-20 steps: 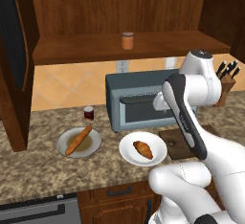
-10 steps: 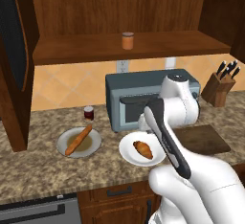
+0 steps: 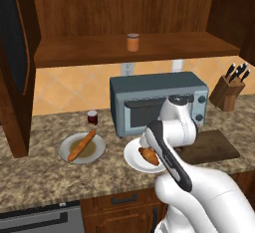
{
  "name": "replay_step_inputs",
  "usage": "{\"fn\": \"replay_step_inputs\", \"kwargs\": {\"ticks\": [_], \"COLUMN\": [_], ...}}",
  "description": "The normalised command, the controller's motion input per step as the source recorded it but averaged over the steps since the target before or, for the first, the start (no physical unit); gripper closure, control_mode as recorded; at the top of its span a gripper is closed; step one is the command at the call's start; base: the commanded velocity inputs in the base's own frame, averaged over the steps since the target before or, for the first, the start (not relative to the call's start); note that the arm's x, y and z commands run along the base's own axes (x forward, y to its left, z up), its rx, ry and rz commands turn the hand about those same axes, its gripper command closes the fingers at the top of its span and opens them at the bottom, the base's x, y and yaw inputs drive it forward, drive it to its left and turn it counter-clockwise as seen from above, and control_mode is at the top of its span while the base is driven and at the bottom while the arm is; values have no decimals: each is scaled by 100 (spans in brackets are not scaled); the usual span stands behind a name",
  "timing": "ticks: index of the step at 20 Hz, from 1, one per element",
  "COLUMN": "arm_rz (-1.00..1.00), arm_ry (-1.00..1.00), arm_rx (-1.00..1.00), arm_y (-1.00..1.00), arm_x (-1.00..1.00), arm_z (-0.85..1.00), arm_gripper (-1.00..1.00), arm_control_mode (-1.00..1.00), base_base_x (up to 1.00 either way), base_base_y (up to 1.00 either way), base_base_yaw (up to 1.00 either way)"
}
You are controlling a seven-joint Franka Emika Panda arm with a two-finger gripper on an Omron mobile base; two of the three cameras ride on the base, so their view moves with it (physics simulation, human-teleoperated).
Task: From the different types of pastries on the counter, select a croissant and place it on the cutting board. Then retrieve a jar of jam from the cabinet and place it alongside the croissant on the cutting board.
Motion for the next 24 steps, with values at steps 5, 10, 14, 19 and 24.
{"fn": "replay_step_inputs", "kwargs": {"ticks": [5,10,14,19,24], "arm_rz": [9,6,5,1,2], "arm_ry": [0,2,1,1,0], "arm_rx": [0,0,-1,-7,-4], "arm_y": [13,0,0,0,0], "arm_x": [32,18,20,0,0], "arm_z": [-33,-41,-52,-82,-78], "arm_gripper": [-100,-100,-100,-100,-100], "arm_control_mode": [-100,-100,-100,-100,-100], "base_base_x": [0,0,0,0,0], "base_base_y": [0,0,0,0,0], "base_base_yaw": [0,0,0,0,0]}}
